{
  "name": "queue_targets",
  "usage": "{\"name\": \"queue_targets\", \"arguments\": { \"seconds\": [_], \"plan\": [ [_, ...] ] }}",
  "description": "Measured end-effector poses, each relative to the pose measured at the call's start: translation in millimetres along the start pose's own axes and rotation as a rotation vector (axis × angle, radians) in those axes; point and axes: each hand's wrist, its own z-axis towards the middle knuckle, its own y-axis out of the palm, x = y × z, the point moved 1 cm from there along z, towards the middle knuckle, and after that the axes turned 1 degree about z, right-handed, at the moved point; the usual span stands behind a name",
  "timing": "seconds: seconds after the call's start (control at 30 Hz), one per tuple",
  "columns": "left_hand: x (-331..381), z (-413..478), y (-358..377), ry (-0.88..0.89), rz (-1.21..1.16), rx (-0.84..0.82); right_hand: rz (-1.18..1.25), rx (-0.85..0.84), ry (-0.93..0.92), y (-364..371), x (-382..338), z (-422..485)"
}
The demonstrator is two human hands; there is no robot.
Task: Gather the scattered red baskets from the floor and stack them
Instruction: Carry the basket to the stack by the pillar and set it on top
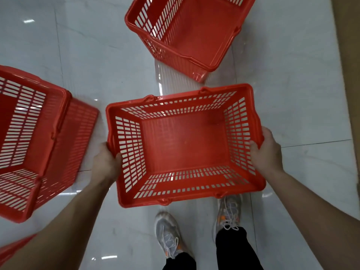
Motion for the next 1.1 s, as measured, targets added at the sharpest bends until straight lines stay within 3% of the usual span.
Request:
{"name": "queue_targets", "arguments": {
  "seconds": [0.27,0.4,0.73,0.9,1.1],
  "plan": [
    [14.6,-108.5,-63.6,0.002,-0.097,0.085,-0.030,-0.032,-0.149,-75.7,-49.1,-56.1],
    [13.1,-189.5,-143.3,-0.021,-0.182,0.109,-0.003,-0.054,-0.222,-146.1,-121.1,-119.3],
    [-46.7,-457.4,-325.9,-0.235,-0.414,0.445,0.001,-0.128,-0.538,-305.5,-315.9,-308.5],
    [-95.9,-592.1,-347.6,-0.398,-0.527,0.677,0.008,-0.290,-0.770,-324.6,-373.3,-398.3],
    [-136.5,-753.0,-310.6,-0.643,-0.762,0.944,-0.071,-0.517,-1.040,-317.5,-405.8,-497.2]
  ]
}}
